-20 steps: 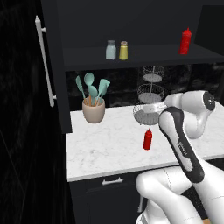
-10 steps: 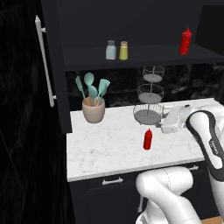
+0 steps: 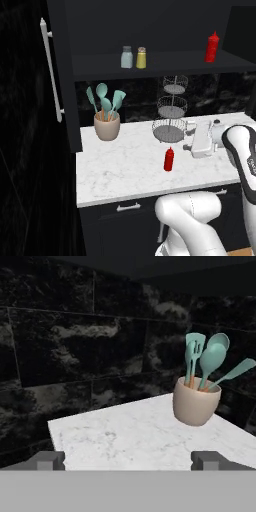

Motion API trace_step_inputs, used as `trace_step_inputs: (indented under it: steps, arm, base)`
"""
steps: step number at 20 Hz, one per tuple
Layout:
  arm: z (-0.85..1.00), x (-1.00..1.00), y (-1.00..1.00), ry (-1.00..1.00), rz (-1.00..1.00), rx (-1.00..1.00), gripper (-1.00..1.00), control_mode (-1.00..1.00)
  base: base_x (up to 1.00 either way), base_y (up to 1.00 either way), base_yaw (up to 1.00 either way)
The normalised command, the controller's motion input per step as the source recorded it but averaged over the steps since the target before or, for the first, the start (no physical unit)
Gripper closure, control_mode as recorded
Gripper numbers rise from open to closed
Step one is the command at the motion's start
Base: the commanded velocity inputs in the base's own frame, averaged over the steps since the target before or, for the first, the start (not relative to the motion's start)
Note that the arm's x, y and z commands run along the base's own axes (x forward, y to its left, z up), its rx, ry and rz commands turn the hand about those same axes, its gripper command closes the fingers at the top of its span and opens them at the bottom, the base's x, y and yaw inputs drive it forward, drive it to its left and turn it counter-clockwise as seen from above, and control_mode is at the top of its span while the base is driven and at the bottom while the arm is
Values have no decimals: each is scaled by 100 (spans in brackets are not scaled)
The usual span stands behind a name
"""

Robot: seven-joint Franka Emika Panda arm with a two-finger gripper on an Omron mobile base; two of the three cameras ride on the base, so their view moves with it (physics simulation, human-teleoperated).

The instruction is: Put the shaker and condiment bottle from the counter next to their counterparts in the cabinet.

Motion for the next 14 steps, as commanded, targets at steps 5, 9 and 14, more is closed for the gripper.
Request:
trace_step_inputs:
  steps: [5,9,14]
  arm:
    - [-38,1,8,-9,2,-24,-100,-100]
    - [-45,3,0,-8,18,-18,-100,-100]
    - [-26,0,0,-8,25,-9,-100,-100]
  base:
    - [0,0,0]
    - [0,0,0]
    - [0,0,0]
